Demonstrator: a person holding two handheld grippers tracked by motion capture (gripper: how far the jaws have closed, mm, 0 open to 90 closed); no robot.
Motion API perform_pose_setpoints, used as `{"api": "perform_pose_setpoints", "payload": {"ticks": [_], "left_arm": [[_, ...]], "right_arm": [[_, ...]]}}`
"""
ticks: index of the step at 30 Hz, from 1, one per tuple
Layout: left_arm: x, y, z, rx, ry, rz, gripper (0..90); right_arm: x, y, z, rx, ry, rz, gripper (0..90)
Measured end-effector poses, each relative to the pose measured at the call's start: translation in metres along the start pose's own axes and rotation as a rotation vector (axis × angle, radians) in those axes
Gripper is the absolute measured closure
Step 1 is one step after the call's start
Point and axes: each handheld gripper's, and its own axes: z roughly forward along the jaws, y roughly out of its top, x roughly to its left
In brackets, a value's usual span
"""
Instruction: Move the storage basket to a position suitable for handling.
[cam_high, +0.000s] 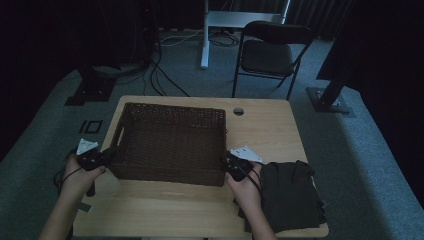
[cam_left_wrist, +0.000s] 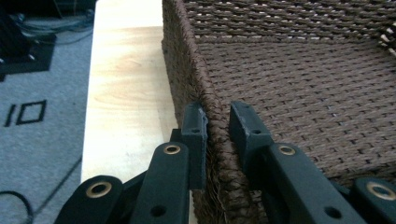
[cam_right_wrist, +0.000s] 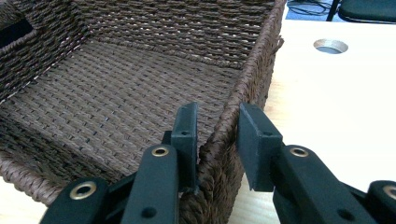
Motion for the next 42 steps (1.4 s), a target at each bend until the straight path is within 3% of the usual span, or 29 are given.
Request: {"api": "perform_pose_setpoints", "payload": {"ticks": [5,10,14,29,33,35,38,39,40,41,42], "left_arm": [[-0.006,-0.008,-0.012,0.011,0.018,0.027,76.7],[-0.006,-0.019,-0.025,0.000,-0.010,0.025,75.9],[-0.007,-0.023,-0.031,0.007,-0.004,0.035,75.4],[-0.009,-0.030,-0.040,0.011,-0.027,0.030,75.6],[-0.008,-0.030,-0.040,0.012,-0.032,0.030,74.9],[-0.007,-0.030,-0.040,0.009,-0.049,0.010,73.6],[-0.005,-0.030,-0.038,-0.016,-0.071,-0.008,66.1],[-0.005,-0.030,-0.038,-0.016,-0.071,-0.008,62.4],[-0.005,-0.029,-0.036,-0.019,-0.075,0.021,58.8],[-0.005,-0.029,-0.036,-0.019,-0.075,0.021,52.7],[-0.006,-0.027,-0.035,-0.029,-0.079,0.058,46.3]], "right_arm": [[0.001,-0.002,-0.004,0.000,0.008,-0.012,69.6],[0.003,-0.007,-0.011,0.000,0.026,-0.015,69.6],[0.005,-0.010,-0.015,0.002,0.039,-0.015,69.6],[0.014,-0.024,-0.034,-0.010,0.039,-0.018,68.5],[0.010,-0.021,-0.033,-0.006,0.060,-0.017,67.2],[0.008,-0.021,-0.032,-0.018,0.074,-0.013,62.9],[0.006,-0.020,-0.029,-0.046,0.097,-0.011,47.3],[0.006,-0.019,-0.029,-0.021,0.113,-0.002,43.2],[0.007,-0.018,-0.029,-0.004,0.117,-0.004,43.8],[0.007,-0.018,-0.029,-0.004,0.117,-0.004,43.8],[0.008,-0.016,-0.027,-0.031,0.123,-0.058,36.7]]}}
